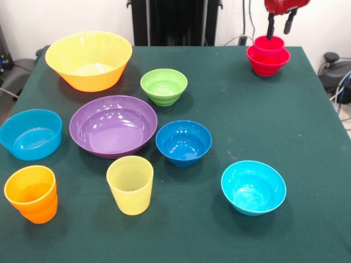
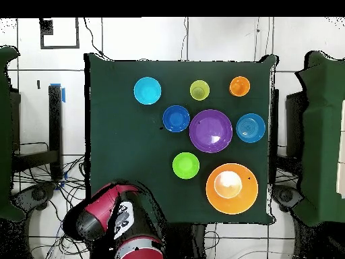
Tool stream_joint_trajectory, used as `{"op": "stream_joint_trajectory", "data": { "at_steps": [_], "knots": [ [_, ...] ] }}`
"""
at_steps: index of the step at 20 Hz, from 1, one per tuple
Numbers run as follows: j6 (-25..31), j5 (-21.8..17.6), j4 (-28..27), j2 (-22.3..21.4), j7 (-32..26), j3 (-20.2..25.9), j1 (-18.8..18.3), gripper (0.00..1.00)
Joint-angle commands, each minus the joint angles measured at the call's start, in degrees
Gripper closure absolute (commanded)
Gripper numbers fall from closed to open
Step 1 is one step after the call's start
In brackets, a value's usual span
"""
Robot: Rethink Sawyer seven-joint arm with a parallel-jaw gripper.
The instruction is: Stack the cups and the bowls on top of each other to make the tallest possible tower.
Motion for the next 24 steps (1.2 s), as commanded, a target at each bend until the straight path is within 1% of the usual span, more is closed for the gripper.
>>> {"op": "stream_joint_trajectory", "data": {
  "at_steps": [1,4,8,11,18,24],
  "knots": [
    [0.7,1.1,-2.4,1.2,2.9,3.4,-0.9,0.00],
    [-1.6,0.5,-2.8,1.1,3.7,2.7,-0.4,0.00],
    [-1.7,0.7,-2.6,1.6,5.2,1.2,0.4,0.00],
    [-1.1,1.4,-1.7,1.3,4.8,2.3,-0.5,0.00],
    [3.7,4.3,-1.2,-1.9,1.6,5.9,-4.1,0.00],
    [8.8,5.4,-1.7,-4.6,-2.8,8.2,-7.3,0.00]
  ]
}}
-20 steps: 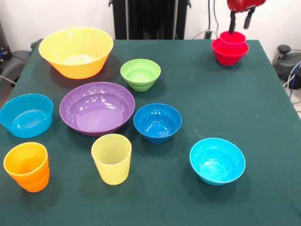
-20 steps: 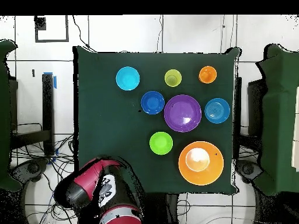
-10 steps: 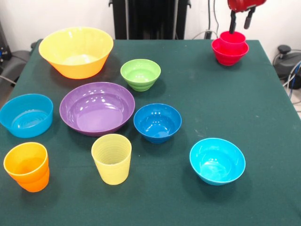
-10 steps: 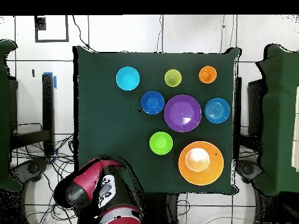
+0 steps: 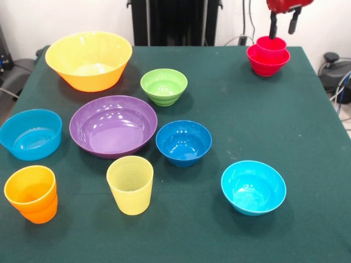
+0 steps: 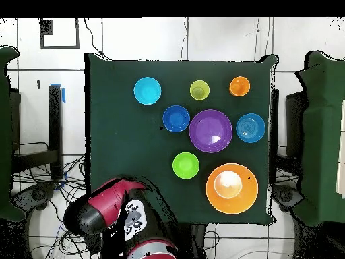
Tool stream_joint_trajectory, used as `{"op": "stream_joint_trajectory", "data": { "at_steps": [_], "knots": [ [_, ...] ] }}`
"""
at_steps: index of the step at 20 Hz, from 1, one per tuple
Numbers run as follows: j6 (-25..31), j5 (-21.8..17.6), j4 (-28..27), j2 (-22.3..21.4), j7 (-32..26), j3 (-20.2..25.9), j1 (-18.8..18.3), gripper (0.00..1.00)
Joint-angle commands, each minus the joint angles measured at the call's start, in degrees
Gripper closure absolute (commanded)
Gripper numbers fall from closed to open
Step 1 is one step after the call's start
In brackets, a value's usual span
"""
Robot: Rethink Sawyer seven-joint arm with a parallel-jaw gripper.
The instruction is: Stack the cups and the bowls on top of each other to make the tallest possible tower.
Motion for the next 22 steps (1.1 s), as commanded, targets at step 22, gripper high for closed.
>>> {"op": "stream_joint_trajectory", "data": {
  "at_steps": [22],
  "knots": [
    [12.2,-5.4,-14.4,10.4,-8.7,8.7,-8.8,0.00]
  ]
}}
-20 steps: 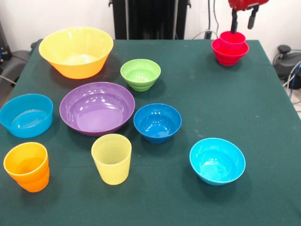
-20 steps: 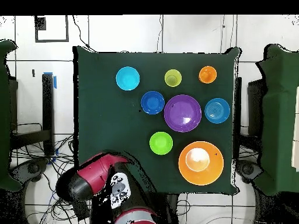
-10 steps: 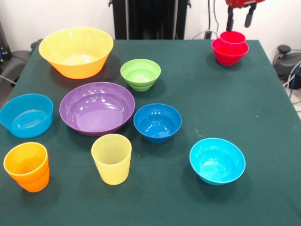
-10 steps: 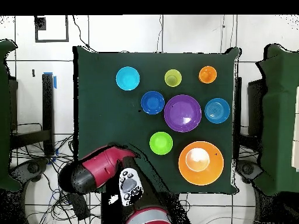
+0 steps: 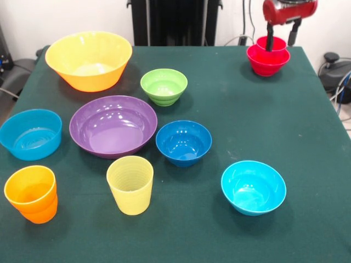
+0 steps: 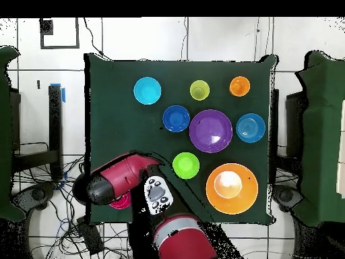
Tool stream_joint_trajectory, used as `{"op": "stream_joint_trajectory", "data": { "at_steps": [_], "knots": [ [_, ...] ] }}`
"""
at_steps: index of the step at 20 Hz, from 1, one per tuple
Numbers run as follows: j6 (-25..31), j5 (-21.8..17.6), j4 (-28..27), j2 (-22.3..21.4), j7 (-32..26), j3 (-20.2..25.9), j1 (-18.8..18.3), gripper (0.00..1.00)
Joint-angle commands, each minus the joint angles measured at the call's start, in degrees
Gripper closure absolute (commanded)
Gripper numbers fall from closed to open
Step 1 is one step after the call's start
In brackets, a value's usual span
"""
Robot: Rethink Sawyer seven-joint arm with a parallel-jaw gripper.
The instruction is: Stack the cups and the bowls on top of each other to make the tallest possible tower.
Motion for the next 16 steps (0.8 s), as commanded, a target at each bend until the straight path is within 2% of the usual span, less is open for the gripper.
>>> {"op": "stream_joint_trajectory", "data": {
  "at_steps": [1,7,11,16],
  "knots": [
    [3.5,-5.6,-6.8,7.6,-8.9,3.7,-1.5,0.00],
    [5.4,-6.6,-8.9,9.8,-10.8,4.8,-3.7,0.00],
    [7.4,-7.8,-11.9,11.7,-14.4,5.9,-5.8,0.00],
    [8.9,-9.5,-13.7,12.0,-16.3,7.3,-7.6,0.00]
  ]
}}
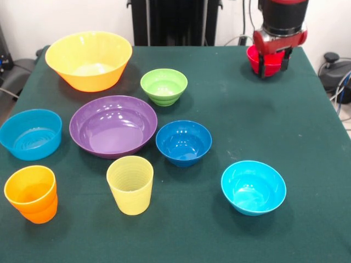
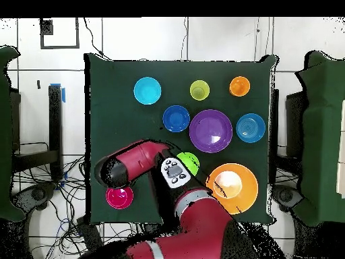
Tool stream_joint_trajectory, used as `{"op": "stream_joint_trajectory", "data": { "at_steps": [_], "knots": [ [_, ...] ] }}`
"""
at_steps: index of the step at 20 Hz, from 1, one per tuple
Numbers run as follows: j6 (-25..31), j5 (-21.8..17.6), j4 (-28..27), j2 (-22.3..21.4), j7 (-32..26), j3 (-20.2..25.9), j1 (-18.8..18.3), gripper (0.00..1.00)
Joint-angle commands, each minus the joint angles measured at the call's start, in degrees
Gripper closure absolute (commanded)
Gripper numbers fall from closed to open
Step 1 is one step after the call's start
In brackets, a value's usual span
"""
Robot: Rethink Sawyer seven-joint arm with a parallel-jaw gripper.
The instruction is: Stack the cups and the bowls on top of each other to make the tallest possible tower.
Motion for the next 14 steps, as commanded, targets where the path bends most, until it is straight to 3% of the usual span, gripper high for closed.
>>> {"op": "stream_joint_trajectory", "data": {
  "at_steps": [1,14],
  "knots": [
    [7.7,-6.1,-7.3,3.4,-16.4,4.7,-2.9,0.00],
    [11.1,-8.2,-8.8,4.5,-16.9,8.0,-5.7,0.00]
  ]
}}
